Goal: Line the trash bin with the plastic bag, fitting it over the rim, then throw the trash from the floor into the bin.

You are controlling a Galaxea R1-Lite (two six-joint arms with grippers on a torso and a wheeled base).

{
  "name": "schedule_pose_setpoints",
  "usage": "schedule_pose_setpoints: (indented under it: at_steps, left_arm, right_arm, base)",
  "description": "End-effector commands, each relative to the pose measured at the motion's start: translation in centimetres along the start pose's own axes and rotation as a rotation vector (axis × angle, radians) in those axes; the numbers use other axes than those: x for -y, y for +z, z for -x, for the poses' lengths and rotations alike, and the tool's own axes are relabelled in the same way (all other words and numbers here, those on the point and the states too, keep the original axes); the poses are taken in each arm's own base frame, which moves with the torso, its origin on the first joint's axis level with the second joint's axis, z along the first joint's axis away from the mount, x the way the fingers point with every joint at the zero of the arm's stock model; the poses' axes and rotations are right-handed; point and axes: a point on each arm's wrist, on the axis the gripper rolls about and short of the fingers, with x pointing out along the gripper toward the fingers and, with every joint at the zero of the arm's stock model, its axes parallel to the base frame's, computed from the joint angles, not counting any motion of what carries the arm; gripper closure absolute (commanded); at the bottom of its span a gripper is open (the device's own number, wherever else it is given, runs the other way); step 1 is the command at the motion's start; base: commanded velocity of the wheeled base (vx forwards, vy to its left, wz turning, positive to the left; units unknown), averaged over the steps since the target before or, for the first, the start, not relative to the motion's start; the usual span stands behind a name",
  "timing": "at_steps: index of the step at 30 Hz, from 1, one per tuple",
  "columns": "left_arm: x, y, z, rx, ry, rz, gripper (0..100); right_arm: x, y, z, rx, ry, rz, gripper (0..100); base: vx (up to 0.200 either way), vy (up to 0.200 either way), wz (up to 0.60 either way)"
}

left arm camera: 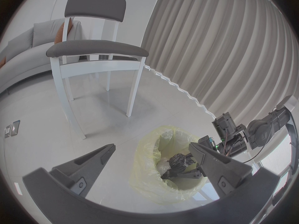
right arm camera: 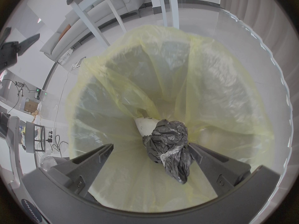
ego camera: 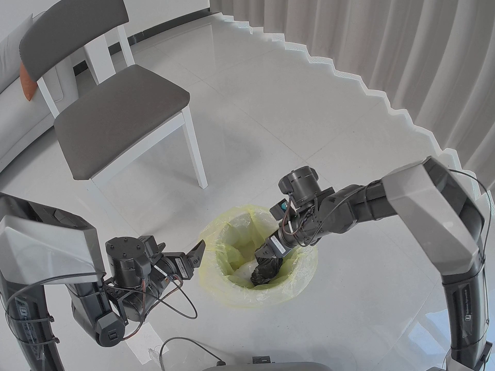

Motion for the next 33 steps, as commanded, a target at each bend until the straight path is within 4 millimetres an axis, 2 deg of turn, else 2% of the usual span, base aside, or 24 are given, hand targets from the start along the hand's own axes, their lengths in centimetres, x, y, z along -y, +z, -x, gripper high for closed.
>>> schedule_pose_setpoints:
  at_steps: [1, 5, 6, 7, 8, 9, 10, 11, 12, 13, 14, 16, 19, 22, 23, 24, 25, 29, 31, 33]
  left_arm:
    - [-0.2, -0.6, -0.4, -0.001, 0.023, -0.001, 0]
    - [-0.2, -0.5, -0.2, 0.002, 0.030, -0.015, 0]
    - [-0.2, -0.5, -0.2, 0.002, 0.030, -0.015, 0]
    - [-0.2, -0.2, -0.4, 0.011, 0.022, -0.014, 0]
    - [-0.1, -0.2, -0.4, 0.012, 0.017, -0.014, 0]
    - [-0.1, -0.2, -0.4, 0.012, 0.017, -0.014, 0]
    - [-0.1, 0.0, -0.6, 0.012, -0.011, -0.025, 0]
    - [-0.1, 0.0, -0.6, 0.013, -0.014, -0.026, 0]
    - [-0.1, 0.7, -1.0, 0.038, -0.034, -0.049, 0]
    - [-0.1, 0.8, -1.0, 0.043, -0.033, -0.050, 0]
    - [-0.4, 2.2, -1.1, 0.098, -0.026, -0.056, 0]
    - [-0.7, 5.3, -0.1, 0.204, -0.027, -0.059, 0]
    - [-1.4, 9.9, 3.1, 0.331, -0.075, -0.067, 0]
    - [-2.2, 12.8, 6.5, 0.370, -0.090, -0.071, 0]
    - [-2.2, 12.8, 6.5, 0.370, -0.090, -0.071, 0]
    - [-2.3, 14.2, 9.0, 0.382, -0.080, -0.072, 0]
    - [-2.2, 14.9, 10.5, 0.390, -0.077, -0.072, 0]
    - [-1.6, 15.8, 15.5, 0.388, -0.079, -0.078, 0]
    - [-1.4, 15.8, 18.7, 0.374, -0.078, -0.089, 0]
    - [-1.4, 15.6, 21.0, 0.364, -0.072, -0.088, 0]
  right_arm:
    - [0.3, 2.0, 7.4, 0.104, -0.035, -0.025, 0]
    - [0.0, 2.2, 12.7, 0.170, -0.052, -0.050, 0]
    - [0.0, 2.2, 12.7, 0.170, -0.052, -0.050, 0]
    - [0.2, 2.4, 16.1, 0.222, -0.086, -0.055, 0]
    - [0.1, 2.4, 17.0, 0.235, -0.099, -0.055, 0]
    - [0.1, 2.4, 17.0, 0.235, -0.099, -0.055, 0]
    - [0.0, 2.4, 21.3, 0.307, -0.175, -0.064, 0]
    - [-0.1, 2.4, 21.5, 0.312, -0.181, -0.064, 0]
    - [0.2, 2.2, 24.6, 0.376, -0.239, -0.084, 0]
    - [0.3, 2.1, 24.8, 0.380, -0.244, -0.085, 0]
    - [0.6, 1.6, 27.4, 0.439, -0.284, -0.099, 0]
    - [0.8, 0.7, 30.4, 0.508, -0.324, -0.113, 0]
    - [1.1, -1.4, 34.8, 0.612, -0.398, -0.133, 0]
    - [1.3, -3.2, 37.9, 0.699, -0.467, -0.153, 0]
    - [1.3, -3.2, 37.9, 0.699, -0.467, -0.153, 0]
    - [1.3, -4.5, 39.8, 0.764, -0.510, -0.167, 0]
    - [1.2, -5.4, 40.6, 0.787, -0.531, -0.175, 0]
    - [0.3, -8.0, 42.6, 0.823, -0.569, -0.182, 0]
    - [-0.7, -9.7, 43.4, 0.843, -0.571, -0.178, 0]
    - [-1.6, -11.1, 43.9, 0.857, -0.573, -0.174, 0]
  base:
    - [0.000, 0.000, 0.00]
    - [0.000, 0.000, 0.00]
    - [0.000, 0.000, 0.00]
    - [0.000, 0.000, 0.00]
    - [0.000, 0.000, 0.00]
    - [0.000, 0.000, 0.00]
    - [0.000, 0.000, 0.00]
    - [0.000, 0.000, 0.00]
    - [0.000, 0.000, 0.00]
    - [0.000, 0.000, 0.00]
    - [0.000, 0.000, 0.00]
    - [0.000, 0.000, 0.00]
    - [0.000, 0.000, 0.00]
    - [0.000, 0.000, 0.00]
    - [0.000, 0.000, 0.00]
    - [0.000, 0.000, 0.00]
    - [0.000, 0.000, 0.00]
    - [0.000, 0.000, 0.00]
    - [0.000, 0.000, 0.00]
    - [0.000, 0.000, 0.00]
